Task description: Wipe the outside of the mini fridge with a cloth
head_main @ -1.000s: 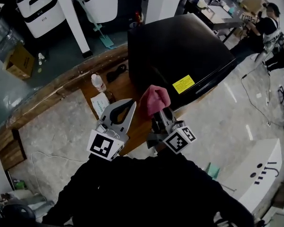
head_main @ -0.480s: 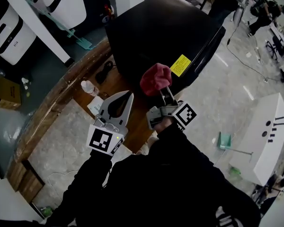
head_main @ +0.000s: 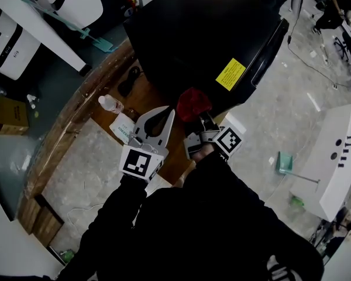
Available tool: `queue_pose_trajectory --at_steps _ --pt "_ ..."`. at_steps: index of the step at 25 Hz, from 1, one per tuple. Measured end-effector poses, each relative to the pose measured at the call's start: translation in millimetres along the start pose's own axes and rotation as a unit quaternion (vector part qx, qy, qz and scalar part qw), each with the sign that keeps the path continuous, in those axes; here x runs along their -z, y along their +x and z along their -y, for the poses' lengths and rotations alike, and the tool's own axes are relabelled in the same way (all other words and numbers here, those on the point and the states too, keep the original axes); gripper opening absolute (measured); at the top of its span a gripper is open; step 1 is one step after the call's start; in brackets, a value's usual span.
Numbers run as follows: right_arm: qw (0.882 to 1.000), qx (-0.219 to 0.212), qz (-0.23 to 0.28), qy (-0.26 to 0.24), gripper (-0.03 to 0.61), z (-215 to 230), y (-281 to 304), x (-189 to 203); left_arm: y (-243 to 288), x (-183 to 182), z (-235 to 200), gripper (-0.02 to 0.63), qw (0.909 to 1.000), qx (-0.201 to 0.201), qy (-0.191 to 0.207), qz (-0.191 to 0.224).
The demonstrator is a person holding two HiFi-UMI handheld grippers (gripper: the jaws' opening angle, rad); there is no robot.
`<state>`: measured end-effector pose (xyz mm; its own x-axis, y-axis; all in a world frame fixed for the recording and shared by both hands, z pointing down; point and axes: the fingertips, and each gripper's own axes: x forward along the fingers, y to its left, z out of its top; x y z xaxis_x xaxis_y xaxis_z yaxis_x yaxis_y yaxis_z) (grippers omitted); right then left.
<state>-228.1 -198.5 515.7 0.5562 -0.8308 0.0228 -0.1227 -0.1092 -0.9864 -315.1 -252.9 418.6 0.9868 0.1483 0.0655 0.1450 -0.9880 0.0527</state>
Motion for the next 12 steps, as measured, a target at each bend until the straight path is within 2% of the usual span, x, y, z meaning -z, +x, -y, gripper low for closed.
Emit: queue_pose_trajectory --at_steps 2,7,12 --pt "1.0 0.023 -0.008 -0.008 0.057 29 5 4 10 21 -5 0.005 0.9999 -0.003 -0.002 -0.011" --pt "0.999 0.042 -0.018 0.005 0.058 82 18 18 34 85 -9 0.005 0.9988 0.002 -0.007 -0.049" --pt "0.995 0.091 -0.034 0.002 0.058 141 21 28 49 144 -16 0.005 0.9962 0.006 0.008 -0.086"
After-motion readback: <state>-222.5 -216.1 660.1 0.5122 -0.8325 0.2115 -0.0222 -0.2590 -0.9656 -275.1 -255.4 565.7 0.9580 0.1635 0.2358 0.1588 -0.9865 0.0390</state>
